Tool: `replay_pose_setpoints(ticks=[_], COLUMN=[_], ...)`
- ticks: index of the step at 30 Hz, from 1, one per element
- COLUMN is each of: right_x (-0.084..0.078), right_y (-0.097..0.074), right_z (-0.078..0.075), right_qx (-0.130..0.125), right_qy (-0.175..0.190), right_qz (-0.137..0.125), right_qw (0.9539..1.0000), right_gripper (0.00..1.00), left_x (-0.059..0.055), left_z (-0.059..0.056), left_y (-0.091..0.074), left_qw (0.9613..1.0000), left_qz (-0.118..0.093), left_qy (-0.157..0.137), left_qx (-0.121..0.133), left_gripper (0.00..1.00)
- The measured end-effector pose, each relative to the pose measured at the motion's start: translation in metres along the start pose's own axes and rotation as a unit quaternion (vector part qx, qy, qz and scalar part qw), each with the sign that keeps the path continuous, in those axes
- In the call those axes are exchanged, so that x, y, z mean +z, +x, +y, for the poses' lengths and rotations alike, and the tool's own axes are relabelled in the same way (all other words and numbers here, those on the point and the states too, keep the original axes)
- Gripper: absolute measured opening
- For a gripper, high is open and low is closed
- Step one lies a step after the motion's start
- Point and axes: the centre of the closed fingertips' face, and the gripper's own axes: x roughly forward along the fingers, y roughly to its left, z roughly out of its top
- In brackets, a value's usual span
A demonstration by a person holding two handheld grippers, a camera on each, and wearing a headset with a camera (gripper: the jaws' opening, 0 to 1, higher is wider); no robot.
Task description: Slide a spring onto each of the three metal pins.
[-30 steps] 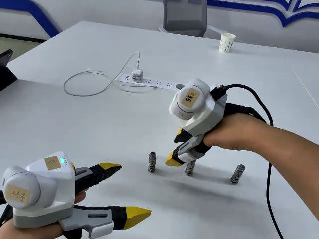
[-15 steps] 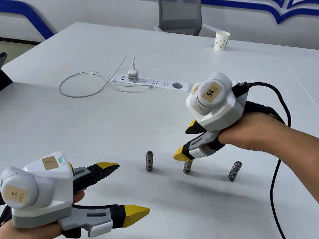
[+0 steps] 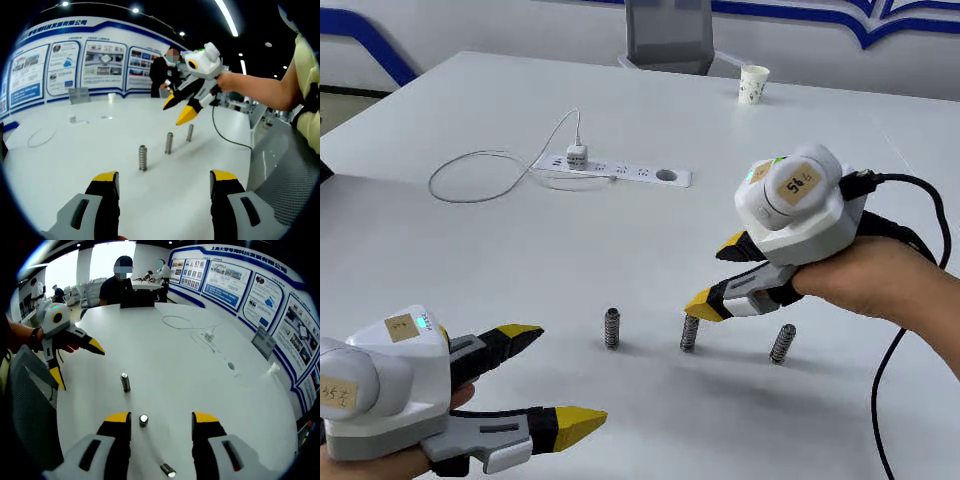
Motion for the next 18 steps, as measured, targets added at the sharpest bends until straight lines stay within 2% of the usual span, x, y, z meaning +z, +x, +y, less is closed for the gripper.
replay_pose_setpoints(ticks=[18], right_x=[-0.040], right_y=[-0.044], right_z=[-0.015], right_qx=[-0.053], right_qy=[0.060], right_qz=[-0.041], right_qw=[0.9959], right_gripper=[0.55], left_x=[0.004], left_z=[0.001], left_y=[0.005], left_qw=[1.0000], left_qz=[-0.002], left_qy=[0.003], left_qx=[-0.002], left_gripper=[0.77])
